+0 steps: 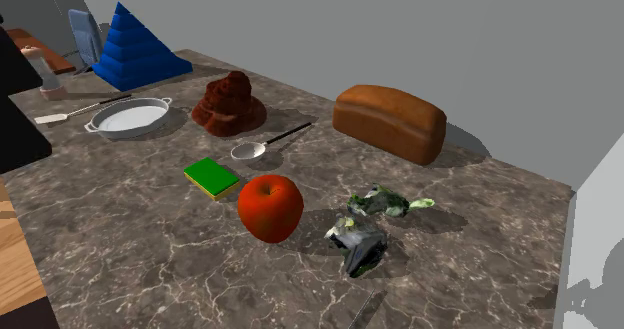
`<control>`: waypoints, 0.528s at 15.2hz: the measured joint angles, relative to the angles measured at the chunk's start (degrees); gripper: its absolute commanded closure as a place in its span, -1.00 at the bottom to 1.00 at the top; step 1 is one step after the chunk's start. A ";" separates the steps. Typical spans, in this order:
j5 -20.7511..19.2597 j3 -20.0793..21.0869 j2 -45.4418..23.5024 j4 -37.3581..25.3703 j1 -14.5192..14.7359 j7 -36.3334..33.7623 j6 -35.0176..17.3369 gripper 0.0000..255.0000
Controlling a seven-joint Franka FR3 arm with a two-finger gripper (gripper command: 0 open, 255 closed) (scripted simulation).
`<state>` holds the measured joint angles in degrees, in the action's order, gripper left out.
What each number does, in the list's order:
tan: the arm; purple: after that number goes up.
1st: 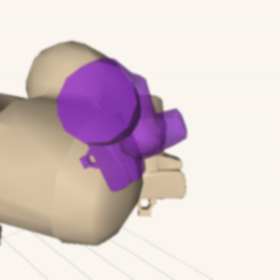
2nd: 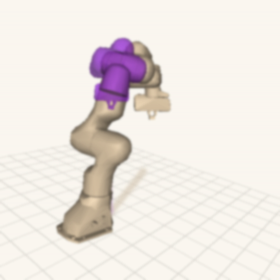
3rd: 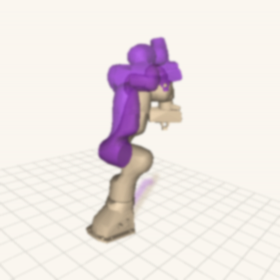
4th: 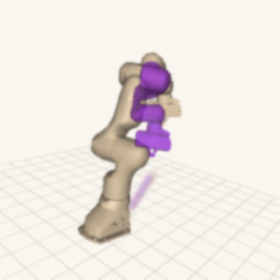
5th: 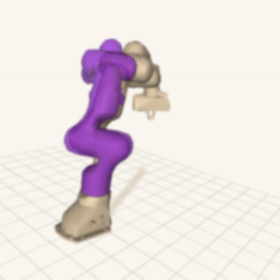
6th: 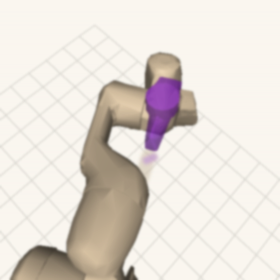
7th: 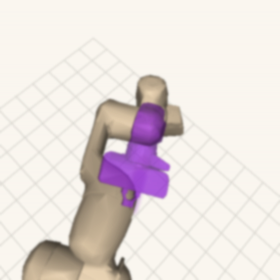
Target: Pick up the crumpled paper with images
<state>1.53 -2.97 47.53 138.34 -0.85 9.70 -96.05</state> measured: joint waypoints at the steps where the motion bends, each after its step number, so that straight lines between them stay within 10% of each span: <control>1: 0.00 0.00 0.00 0.00 0.00 0.00 0.00 -1.00; 8: 0.89 2.77 -11.12 -0.28 0.42 -3.88 -10.01 -1.00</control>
<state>2.42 -0.20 36.41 138.06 -0.42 5.81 -106.06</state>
